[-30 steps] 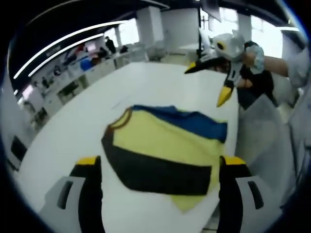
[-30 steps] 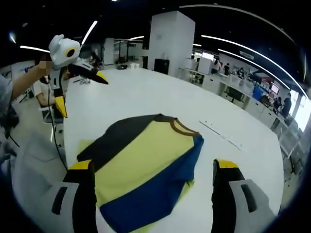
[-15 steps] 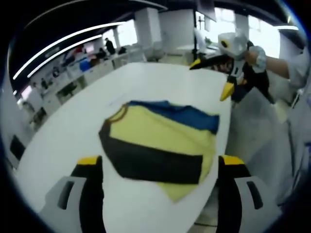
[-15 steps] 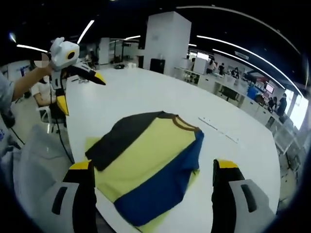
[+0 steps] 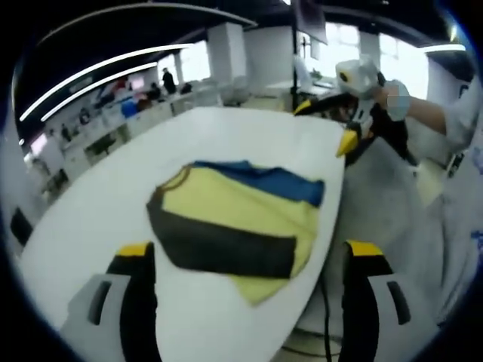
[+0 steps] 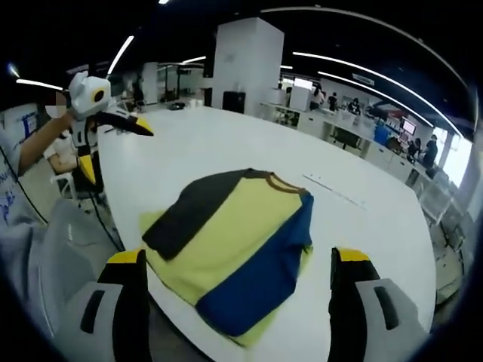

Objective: Fold the garment on the visible template until the final outline fits inside the template.

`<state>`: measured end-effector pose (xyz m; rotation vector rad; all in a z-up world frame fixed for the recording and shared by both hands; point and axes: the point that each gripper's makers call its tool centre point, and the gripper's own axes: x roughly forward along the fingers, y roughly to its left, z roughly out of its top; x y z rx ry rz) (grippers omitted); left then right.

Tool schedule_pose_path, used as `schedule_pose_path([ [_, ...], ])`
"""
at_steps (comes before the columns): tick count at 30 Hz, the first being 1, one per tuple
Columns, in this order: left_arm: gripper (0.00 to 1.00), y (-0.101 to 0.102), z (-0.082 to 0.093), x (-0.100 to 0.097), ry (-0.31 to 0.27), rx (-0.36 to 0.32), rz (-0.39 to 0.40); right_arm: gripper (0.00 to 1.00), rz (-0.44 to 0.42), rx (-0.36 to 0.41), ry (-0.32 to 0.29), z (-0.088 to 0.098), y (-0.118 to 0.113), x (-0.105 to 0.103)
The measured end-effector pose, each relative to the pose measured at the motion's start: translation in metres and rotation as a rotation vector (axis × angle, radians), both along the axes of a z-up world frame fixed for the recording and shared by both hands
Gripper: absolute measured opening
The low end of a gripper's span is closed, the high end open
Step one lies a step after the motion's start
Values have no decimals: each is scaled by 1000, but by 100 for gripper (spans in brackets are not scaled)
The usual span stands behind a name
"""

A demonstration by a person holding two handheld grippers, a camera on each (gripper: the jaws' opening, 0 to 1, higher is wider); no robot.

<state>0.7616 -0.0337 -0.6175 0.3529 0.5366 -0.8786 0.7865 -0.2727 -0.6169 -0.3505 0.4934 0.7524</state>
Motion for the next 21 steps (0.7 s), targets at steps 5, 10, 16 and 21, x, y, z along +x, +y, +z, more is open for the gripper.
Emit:
schedule_pose_path([
  [5, 99, 3, -3, -7, 13, -27, -3, 100, -45, 20, 5, -3, -1, -7],
  [10, 99, 4, 1, -15, 8, -34, -24, 100, -73, 23, 16, -10, 4, -16],
  [16, 99, 3, 3, -18, 7, -41, -41, 100, -83, 0, 27, -18, 7, -24],
  [21, 99, -1, 5, -18, 5, -51, -37, 100, -64, -33, 32, -24, 4, -27],
])
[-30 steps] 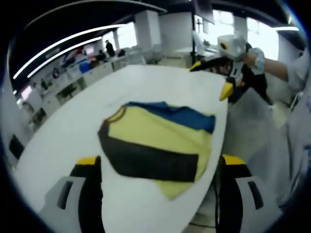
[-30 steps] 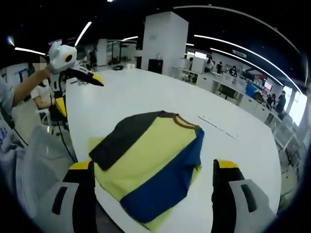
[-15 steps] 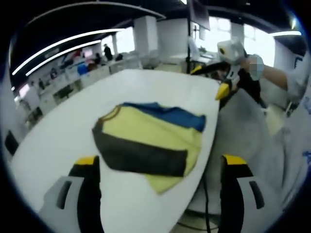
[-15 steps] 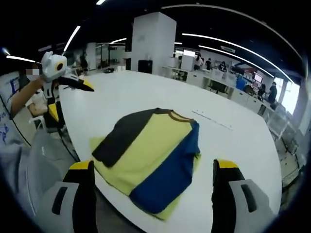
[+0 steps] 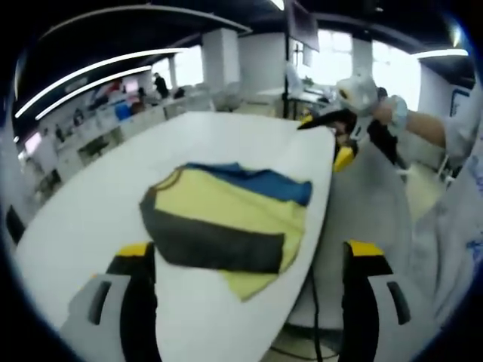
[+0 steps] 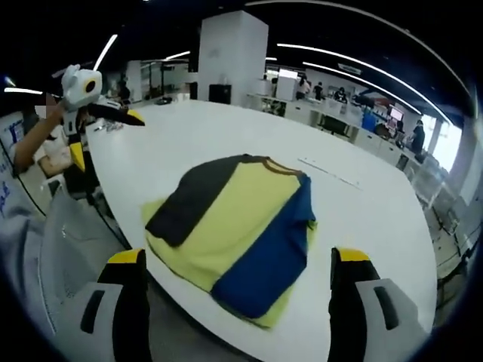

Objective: Fold the garment on the visible template until the final outline fits inside the template.

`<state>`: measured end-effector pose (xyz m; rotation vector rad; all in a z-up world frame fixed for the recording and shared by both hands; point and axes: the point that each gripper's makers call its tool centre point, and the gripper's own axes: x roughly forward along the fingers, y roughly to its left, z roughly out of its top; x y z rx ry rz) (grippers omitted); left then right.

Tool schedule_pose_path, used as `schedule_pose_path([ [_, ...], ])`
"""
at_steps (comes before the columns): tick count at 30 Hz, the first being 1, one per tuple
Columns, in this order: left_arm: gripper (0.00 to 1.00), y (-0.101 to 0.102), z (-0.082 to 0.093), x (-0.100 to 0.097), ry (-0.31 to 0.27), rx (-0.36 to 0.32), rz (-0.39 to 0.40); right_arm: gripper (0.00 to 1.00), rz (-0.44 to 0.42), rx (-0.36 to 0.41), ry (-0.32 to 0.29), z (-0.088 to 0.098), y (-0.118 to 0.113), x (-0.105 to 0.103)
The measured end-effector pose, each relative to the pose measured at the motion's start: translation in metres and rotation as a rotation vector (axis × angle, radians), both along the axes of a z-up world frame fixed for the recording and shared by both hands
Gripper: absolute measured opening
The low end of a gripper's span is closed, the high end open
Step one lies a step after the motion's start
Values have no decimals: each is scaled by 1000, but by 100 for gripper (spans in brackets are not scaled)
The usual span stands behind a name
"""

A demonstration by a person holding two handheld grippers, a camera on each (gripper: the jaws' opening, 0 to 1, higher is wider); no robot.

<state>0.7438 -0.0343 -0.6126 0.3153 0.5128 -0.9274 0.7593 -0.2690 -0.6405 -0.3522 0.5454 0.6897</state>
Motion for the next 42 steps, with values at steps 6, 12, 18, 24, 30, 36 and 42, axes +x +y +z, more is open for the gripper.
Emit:
schedule_pose_path([
  [6, 99, -5, 4, 0, -2, -3, 22, 100, 25, -20, 13, -10, -9, 3],
  [12, 99, -8, 9, -1, -5, 4, 67, 89, 81, -43, 38, -19, -15, -3],
  [18, 99, -10, 15, -3, -16, -22, 106, 77, 125, -77, 45, -30, -14, -10],
  [24, 98, -6, 11, -3, -11, -20, 140, 60, 181, -70, 77, -43, -1, -14],
  [30, 98, -4, 8, -4, 1, -19, 172, 46, 254, -69, 125, -64, 11, -18],
  [36, 96, -3, 6, -5, 12, -22, 198, 30, 299, -57, 172, -78, 17, -17],
  [42, 95, 0, 7, -4, 12, -30, 220, 20, 366, -89, 240, -98, 22, -25],
])
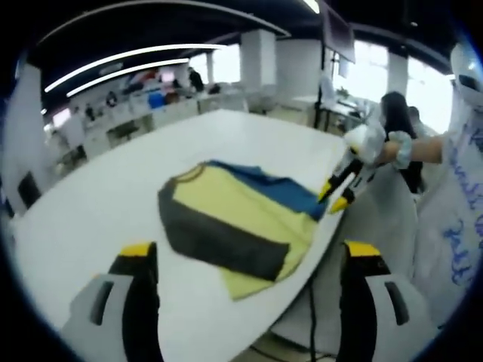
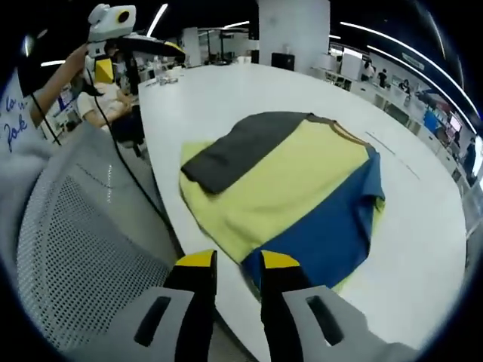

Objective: Fold the garment on the visible template until the final outline fits inside the template.

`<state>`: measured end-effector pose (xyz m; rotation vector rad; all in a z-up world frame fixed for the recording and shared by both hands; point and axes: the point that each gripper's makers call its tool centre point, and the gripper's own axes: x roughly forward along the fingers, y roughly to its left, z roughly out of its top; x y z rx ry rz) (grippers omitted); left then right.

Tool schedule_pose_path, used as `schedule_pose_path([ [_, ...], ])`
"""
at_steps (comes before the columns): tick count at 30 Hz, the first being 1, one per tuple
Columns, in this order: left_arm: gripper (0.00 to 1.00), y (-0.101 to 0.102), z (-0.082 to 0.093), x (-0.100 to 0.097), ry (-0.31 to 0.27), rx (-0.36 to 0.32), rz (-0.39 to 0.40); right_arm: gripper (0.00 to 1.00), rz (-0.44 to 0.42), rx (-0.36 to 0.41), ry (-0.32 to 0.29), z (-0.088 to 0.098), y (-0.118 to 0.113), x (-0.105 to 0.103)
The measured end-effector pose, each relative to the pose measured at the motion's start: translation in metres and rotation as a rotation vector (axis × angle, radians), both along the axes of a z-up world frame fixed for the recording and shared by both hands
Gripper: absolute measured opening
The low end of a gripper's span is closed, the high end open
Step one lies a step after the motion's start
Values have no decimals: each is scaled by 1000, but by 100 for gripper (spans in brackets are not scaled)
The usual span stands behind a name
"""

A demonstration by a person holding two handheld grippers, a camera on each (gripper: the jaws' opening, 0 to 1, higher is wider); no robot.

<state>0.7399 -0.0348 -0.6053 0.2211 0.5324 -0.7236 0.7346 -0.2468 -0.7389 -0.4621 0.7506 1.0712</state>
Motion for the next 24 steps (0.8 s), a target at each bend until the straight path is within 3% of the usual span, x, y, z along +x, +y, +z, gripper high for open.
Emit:
schedule_pose_path([
  [13, 93, 2, -7, 3, 30, -3, 28, 18, 36, -63, 47, -25, -3, 5],
  [24, 92, 2, -9, 5, 47, -11, 31, 13, 56, -109, 41, -38, -3, 13],
])
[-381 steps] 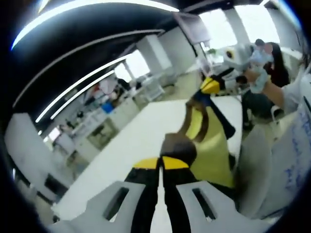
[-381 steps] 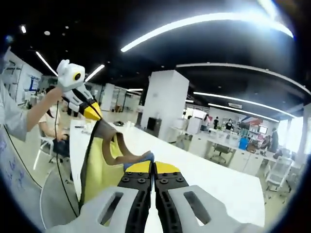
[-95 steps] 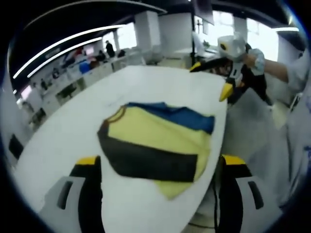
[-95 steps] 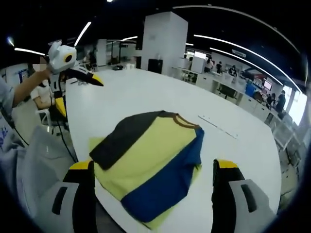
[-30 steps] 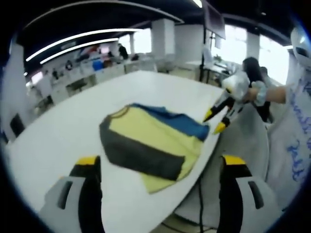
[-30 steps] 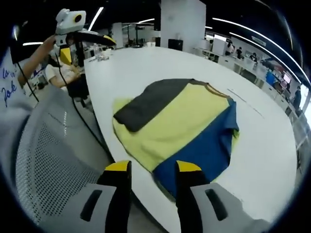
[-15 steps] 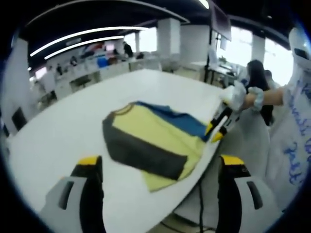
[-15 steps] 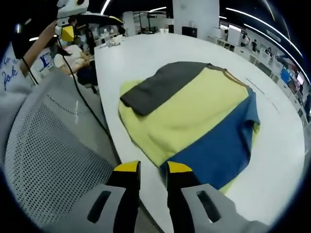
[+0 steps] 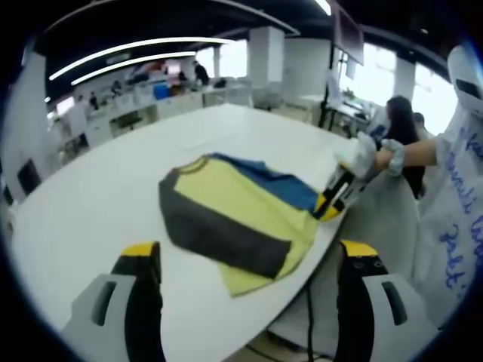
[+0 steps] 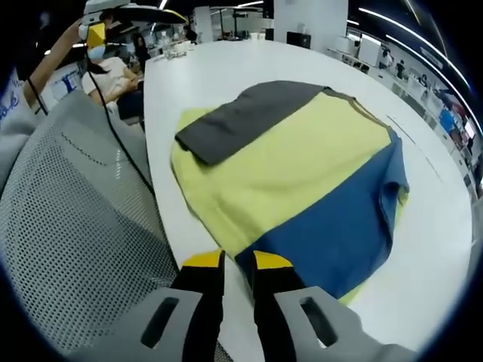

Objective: Fold the garment on the visible template until the final outline fits inside the template.

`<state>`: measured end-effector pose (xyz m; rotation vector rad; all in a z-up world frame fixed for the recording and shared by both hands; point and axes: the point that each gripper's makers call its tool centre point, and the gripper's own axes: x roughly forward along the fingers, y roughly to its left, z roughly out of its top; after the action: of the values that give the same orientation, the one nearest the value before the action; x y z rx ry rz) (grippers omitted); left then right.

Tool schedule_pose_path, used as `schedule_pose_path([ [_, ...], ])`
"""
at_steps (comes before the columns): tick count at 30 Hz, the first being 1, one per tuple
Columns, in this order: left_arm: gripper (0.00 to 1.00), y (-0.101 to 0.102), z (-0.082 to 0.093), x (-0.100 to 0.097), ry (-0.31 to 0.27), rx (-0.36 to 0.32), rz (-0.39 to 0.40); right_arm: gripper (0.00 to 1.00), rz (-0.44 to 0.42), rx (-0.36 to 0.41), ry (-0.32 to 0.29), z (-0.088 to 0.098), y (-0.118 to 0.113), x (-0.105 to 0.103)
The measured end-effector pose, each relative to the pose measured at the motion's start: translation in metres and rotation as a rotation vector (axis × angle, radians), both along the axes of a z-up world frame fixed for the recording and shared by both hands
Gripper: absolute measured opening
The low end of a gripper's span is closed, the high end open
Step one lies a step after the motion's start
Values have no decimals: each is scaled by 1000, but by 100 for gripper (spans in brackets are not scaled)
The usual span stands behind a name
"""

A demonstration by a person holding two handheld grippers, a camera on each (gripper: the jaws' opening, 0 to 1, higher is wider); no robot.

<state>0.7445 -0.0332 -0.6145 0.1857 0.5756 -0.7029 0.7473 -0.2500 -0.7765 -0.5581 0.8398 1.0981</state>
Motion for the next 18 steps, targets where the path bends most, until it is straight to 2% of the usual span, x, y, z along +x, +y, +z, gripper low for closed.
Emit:
schedule_pose_path([
  [11, 92, 3, 2, 1, -1, -11, 11, 1, -23, -7, -6, -3, -6, 11],
  [12, 92, 3, 3, 1, -1, -12, 10, 1, -19, -12, -19, -3, -6, 13],
  [18, 91, 3, 2, -1, 5, -9, 11, 3, -28, 6, -5, 1, -6, 8],
])
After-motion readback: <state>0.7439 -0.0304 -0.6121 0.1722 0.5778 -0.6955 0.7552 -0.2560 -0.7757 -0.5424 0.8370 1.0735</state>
